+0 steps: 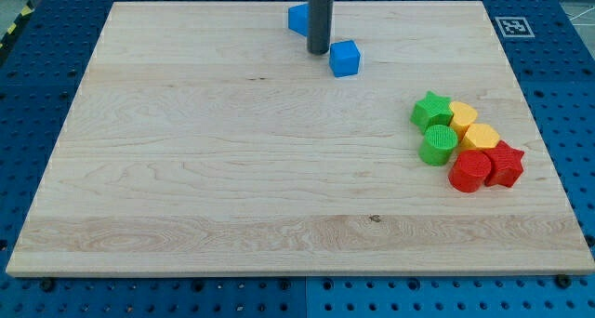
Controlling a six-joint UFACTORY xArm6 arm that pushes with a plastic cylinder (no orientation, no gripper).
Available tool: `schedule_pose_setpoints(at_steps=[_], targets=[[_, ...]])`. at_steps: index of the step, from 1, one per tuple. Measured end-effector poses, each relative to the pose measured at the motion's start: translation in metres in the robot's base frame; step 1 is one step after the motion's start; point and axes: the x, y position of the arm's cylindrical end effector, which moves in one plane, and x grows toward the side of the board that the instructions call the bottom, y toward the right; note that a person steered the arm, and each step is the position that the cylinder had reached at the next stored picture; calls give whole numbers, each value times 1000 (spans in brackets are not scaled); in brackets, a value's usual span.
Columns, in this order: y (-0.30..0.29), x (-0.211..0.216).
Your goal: Push the blue cube closer to the group of blocks
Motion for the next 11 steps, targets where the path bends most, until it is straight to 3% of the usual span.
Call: schedule_pose_setpoints(at_steps=[1,5,7,8,9,10,11], targets=[[-1,23],[136,29],[62,63],[22,59],[22,7],[49,-29],[62,-29]])
